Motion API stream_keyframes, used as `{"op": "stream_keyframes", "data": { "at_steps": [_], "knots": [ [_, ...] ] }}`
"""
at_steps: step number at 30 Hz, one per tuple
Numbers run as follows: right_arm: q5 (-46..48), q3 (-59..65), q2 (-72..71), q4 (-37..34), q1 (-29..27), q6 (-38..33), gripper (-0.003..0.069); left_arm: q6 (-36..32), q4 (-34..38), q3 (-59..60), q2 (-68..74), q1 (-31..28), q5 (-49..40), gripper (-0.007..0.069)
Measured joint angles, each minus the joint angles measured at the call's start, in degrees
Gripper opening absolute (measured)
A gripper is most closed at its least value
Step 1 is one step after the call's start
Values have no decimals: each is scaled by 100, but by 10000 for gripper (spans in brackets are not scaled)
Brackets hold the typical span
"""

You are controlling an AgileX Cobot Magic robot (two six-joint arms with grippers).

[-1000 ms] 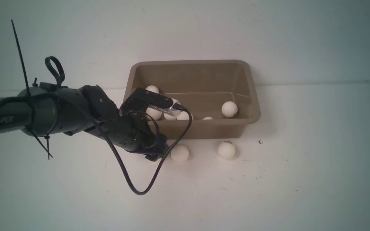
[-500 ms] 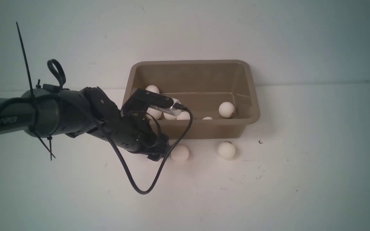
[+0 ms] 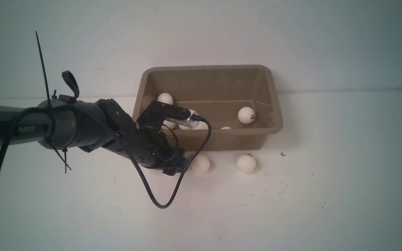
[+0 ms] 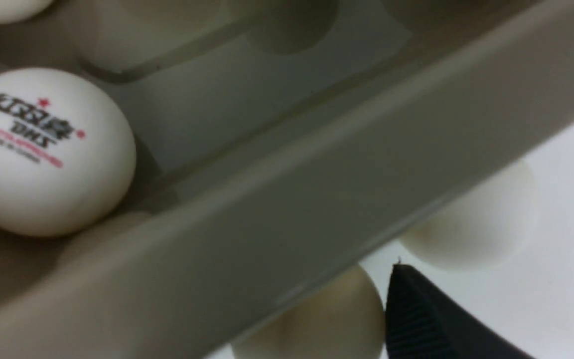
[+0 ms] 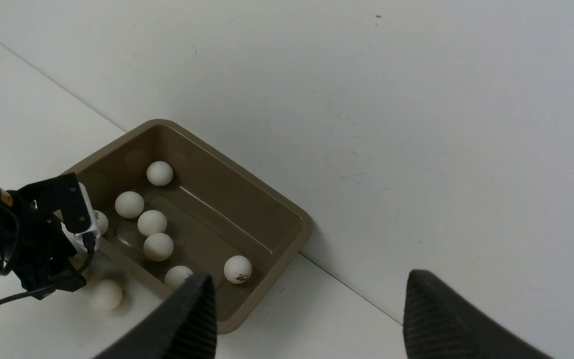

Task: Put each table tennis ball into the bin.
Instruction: Use the left arm to clamp the table tennis ball closest to it

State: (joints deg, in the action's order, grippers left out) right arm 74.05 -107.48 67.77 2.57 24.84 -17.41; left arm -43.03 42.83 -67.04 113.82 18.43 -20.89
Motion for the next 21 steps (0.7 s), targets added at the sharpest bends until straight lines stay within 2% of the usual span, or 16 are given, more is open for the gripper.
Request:
{"op": "stream_keyframes", "data": {
  "at_steps": [2, 8, 17, 21],
  "knots": [
    [0, 0, 0, 0, 0, 0, 461, 0, 11, 0, 23, 0, 16, 355],
    [0, 0, 0, 0, 0, 0, 461, 0, 17, -18, 36, 0, -32, 353],
    [0, 0, 0, 5, 0, 0, 461, 0, 23, 15, -62, 0, -914, 353],
    [0, 0, 0, 5, 0, 0, 461, 33, -14, 422, -623, 0, -1063, 353]
  ]
}}
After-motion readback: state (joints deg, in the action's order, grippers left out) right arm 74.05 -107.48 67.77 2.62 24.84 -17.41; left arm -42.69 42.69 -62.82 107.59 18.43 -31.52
